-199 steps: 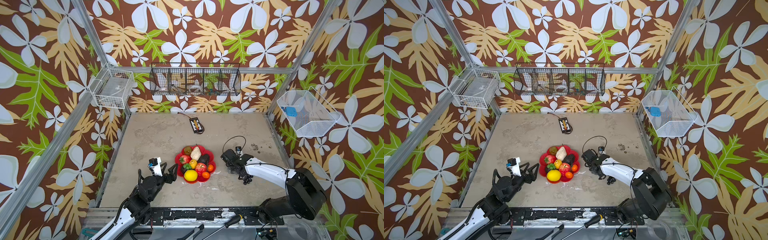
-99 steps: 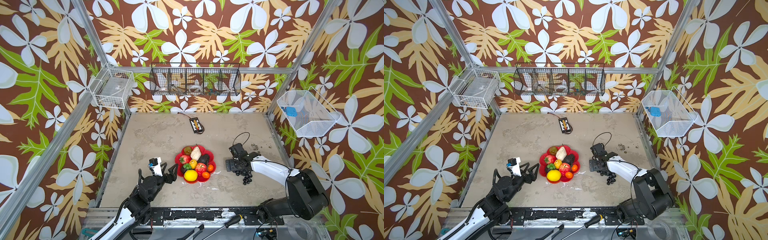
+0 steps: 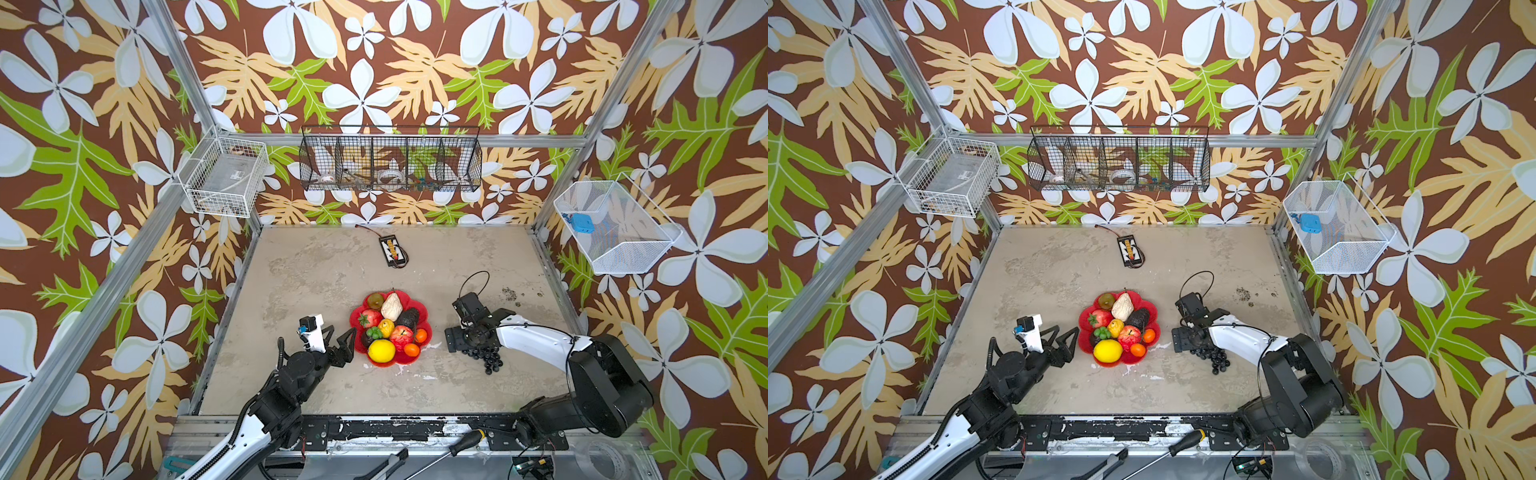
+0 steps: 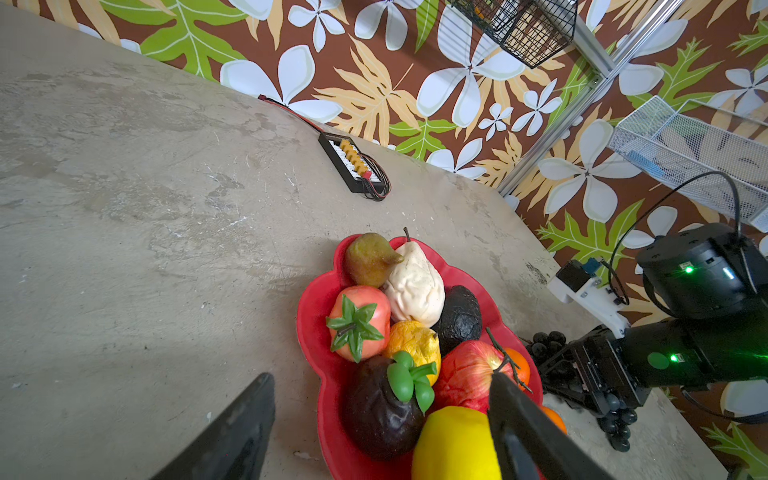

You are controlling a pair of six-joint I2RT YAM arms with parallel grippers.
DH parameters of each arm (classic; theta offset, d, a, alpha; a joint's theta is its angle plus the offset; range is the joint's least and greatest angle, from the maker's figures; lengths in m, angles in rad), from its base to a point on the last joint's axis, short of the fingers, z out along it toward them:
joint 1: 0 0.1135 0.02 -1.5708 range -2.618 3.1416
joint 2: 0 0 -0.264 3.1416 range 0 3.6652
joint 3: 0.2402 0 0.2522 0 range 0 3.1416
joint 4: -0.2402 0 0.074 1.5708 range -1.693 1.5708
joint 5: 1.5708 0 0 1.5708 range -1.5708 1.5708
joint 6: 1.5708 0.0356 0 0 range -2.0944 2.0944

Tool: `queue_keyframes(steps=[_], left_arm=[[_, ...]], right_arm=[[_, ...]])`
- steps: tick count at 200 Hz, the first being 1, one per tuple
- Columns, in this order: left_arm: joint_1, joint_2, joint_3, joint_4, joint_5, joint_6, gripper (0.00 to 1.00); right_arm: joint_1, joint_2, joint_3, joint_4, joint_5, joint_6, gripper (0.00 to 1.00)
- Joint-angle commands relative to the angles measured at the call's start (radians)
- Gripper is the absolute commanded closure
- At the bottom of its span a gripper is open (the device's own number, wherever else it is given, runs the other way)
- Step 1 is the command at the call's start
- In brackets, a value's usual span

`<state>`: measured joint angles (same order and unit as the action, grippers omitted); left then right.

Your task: Place and organize the fake fruits in the fruit bowl

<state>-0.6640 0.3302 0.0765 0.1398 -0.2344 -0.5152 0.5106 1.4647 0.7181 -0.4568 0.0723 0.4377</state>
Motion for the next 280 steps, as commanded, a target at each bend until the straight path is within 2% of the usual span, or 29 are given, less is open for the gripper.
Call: queue_keyframes(steps=[1,51,88,171,220,257,280], left_arm=[[0.001,0.001,0.002,0.028,0.001,0.003,0.19],[0.001,-0.002,0.002,0.026,-0.002,0.003,0.19],[0.001,-0.002,0.002,0.027,-0.002,0.003,0.19],[0.001,-0.001,0.002,0.025,-0.003,0.004,0.19],[0.001,-0.001,0.001,0.026,-0.002,0.005,0.19],[0.001,0.0,0.0,0.029,-0.002,0.005,0.19],[0.001,0.002,0.0,0.03,-0.003,0.004,0.19]], right_arm=[[0.009,0.012,-0.007,-0.011,0.024,0.03,0.16],[0.025,-0.021,-0.011,0.005,0.066,0.035,0.41],[0.025,-0.07,-0.029,0.05,0.03,0.03,0.54],[0.025,-0.168,-0.043,0.111,-0.011,0.039,0.62],[0.025,-0.264,-0.061,0.178,-0.073,0.025,0.62],[0.025,-0.359,-0.028,0.195,-0.062,0.013,0.61],[0.026,-0.412,0.017,0.201,-0.096,0.003,0.61]])
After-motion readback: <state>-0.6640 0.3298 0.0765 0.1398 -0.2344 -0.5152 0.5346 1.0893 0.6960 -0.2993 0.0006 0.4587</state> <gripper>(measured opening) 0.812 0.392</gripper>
